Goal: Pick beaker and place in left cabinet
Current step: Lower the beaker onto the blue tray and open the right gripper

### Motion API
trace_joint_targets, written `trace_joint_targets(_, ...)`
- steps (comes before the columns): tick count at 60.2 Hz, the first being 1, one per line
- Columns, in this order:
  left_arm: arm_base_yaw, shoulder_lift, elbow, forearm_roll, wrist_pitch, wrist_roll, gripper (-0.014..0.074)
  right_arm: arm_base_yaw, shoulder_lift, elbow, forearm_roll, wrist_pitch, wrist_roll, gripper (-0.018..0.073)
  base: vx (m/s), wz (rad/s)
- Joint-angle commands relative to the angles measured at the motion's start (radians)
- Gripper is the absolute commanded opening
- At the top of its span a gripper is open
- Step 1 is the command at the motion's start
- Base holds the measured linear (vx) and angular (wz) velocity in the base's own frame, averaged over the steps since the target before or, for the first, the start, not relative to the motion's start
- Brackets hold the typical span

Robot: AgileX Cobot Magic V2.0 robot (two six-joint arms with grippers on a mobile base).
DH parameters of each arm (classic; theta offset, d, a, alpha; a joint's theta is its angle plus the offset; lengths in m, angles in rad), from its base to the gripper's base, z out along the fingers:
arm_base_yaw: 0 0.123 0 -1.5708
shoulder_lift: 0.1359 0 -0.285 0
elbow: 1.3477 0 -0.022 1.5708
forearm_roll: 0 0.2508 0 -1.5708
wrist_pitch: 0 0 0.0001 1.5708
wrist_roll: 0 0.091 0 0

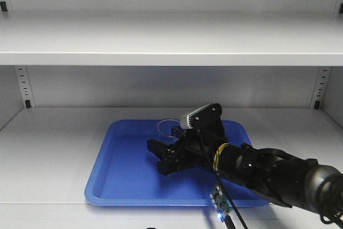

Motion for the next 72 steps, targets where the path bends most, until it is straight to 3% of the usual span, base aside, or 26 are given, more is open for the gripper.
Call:
trace_joint_targets(1, -0.006, -0.019, 0.015, -0.003, -0.089, -0.003, -0.0008, 0.0, -0.044, -0.071, -0.045, -0.009, 0.078, -0.0004, 0.0, 0.0)
trace_joint_targets(17, -0.006, -0.019, 0.015, -0.003, -0.089, -0.003, -0.0008, 0.0, -0.042, -0.077, -0.088, 0.152, 0.081, 0.0001, 0.0, 0.0)
trace_joint_targets(38, -0.006, -0.019, 0.015, -0.003, -0.089, -0.003, -0.0008, 0.0, -0.042, -0.077, -0.088, 0.151, 0.081, 0.0099, 0.0, 0.0)
trace_joint_targets(46, -0.006, -0.019, 0.015, -0.003, -0.089, -0.003, -0.0008, 0.0, -0.042, -0.077, -0.087, 0.151, 0.087, 0.0222, 0.0, 0.0)
trace_joint_targets(63, -0.006, -0.019, 0.015, -0.003, -0.089, -0.003, -0.0008, 0.0, -0.042, -0.077, -0.085, 0.154, 0.093, 0.0587, 0.0, 0.0)
trace_joint_targets(72, -0.006, -0.019, 0.015, -0.003, -0.089, -0.003, -0.0008, 0.0, -0.046, -0.077, -0.085, 0.177, 0.093, 0.068, 0.0, 0.0)
